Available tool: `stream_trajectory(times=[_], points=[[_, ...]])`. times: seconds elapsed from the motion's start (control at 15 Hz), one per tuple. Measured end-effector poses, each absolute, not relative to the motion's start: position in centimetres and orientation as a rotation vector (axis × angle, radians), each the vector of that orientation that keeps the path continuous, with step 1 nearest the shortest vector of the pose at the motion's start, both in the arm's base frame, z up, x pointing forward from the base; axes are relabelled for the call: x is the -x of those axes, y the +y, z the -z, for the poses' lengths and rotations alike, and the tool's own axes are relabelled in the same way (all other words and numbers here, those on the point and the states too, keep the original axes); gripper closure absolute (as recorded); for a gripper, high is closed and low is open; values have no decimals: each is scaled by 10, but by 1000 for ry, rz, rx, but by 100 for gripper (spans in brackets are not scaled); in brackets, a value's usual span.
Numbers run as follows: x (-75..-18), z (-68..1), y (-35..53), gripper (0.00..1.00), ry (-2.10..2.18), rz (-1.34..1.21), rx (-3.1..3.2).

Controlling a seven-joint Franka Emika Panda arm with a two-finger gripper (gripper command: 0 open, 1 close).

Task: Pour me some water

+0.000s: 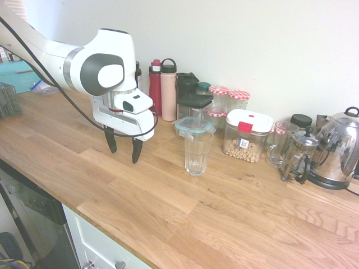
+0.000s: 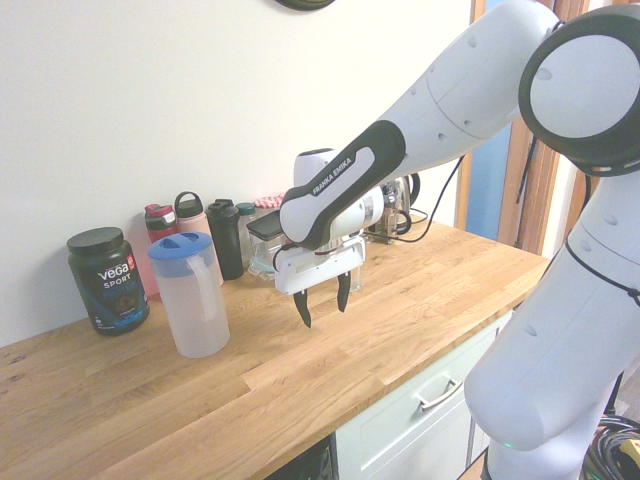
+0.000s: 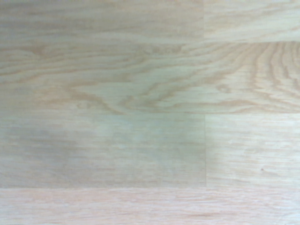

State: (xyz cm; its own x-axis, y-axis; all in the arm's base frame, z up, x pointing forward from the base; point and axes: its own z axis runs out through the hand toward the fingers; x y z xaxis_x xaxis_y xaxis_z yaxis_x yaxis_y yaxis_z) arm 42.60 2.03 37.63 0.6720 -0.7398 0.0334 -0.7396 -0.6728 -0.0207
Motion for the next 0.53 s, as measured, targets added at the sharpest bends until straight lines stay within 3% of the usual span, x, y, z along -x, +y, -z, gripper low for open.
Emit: stream_trajectory(times=[0.27,0.53], points=[[-421,-383,28,0,1223,97,2881],[-379,-420,89,0,1071,214,2933]])
